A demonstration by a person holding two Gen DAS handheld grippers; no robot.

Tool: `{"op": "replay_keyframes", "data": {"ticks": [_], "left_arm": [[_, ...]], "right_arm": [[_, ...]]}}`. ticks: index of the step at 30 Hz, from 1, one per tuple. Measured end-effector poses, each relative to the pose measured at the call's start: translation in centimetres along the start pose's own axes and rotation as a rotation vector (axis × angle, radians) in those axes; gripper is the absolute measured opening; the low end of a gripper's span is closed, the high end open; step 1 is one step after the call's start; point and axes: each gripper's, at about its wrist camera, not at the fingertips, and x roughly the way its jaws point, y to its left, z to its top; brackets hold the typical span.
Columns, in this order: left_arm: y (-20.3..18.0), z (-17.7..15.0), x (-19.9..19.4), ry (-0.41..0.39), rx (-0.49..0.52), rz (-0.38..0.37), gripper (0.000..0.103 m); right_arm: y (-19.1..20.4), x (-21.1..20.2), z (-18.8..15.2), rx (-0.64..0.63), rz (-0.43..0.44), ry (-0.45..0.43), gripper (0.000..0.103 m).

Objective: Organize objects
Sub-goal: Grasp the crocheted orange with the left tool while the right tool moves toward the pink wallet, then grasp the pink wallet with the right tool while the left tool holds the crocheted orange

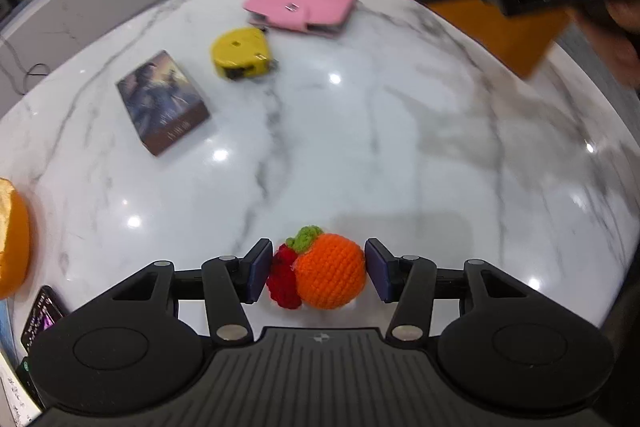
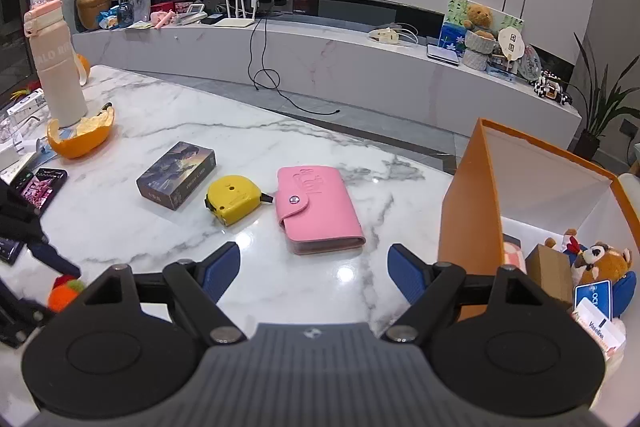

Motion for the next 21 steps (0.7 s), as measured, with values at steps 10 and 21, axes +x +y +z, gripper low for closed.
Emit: {"op": "replay_keyframes", "data": {"ticks": [10,21], "left_arm": [[1.7,1.3,0.8,-0.076,-0.138,0.037,0.059],[2.3,1.6,0.9,-0.071,-0.153,0.013,0.06]], "right_arm": [[1.2,3.0,0.5,0.048,-0.043,0.042,0.082],[1.6,10.6,3.1,0.095,-0.062,0.125,0.086]]}}
